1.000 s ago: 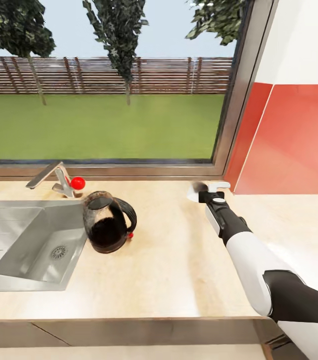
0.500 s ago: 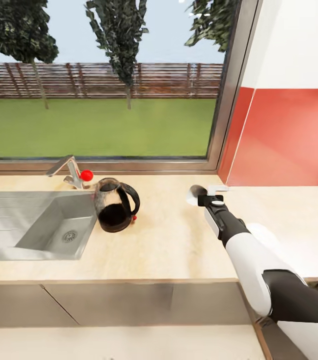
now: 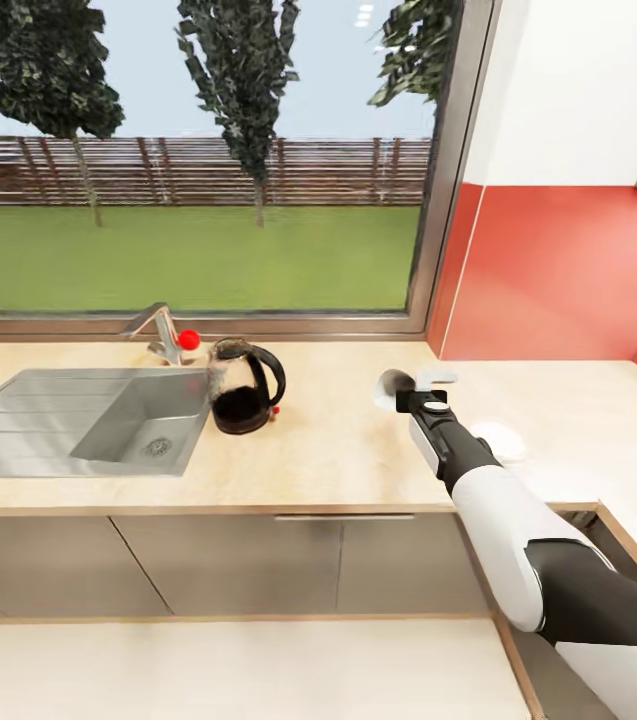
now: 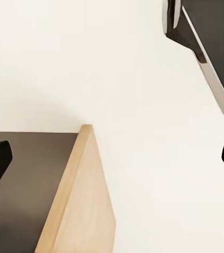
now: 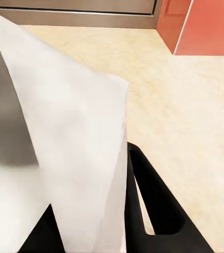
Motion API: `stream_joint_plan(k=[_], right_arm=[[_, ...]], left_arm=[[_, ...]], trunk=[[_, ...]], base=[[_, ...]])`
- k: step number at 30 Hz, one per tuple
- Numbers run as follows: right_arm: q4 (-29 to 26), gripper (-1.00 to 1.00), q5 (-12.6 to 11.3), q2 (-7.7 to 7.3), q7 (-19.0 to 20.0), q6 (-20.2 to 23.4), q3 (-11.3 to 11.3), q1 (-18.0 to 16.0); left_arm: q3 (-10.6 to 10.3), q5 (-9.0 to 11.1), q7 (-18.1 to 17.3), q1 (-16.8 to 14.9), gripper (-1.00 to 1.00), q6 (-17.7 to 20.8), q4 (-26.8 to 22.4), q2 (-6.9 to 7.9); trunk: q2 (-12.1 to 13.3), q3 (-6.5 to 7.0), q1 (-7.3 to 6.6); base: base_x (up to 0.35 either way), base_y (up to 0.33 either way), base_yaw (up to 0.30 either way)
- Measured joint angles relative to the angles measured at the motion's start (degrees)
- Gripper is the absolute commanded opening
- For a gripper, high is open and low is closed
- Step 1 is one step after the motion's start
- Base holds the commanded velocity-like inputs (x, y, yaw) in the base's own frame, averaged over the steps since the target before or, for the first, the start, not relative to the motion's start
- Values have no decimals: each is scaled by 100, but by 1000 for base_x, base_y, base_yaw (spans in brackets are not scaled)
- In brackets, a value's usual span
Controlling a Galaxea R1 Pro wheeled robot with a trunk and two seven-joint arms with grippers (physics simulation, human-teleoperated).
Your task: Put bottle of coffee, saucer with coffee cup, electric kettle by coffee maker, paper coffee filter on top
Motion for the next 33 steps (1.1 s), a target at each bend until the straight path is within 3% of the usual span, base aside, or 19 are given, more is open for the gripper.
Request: stream_joint_plan(k=[14, 23, 33], right_arm=[[8, -100, -7, 8, 2, 6, 7, 0], [183, -100, -2, 171, 2, -1, 7, 1], [241, -100, 3, 212, -1, -12, 1, 1]], left_arm=[[6, 16, -3, -9, 100, -14, -226, -41], [0, 16, -3, -7, 100, -18, -390, -131], [-8, 14, -3, -38, 100, -24, -437, -126]], trunk=[[0, 124, -3], [0, 189, -3], [0, 234, -3]], base=[[-106, 70, 15], [-1, 1, 182], [-1, 0, 148]])
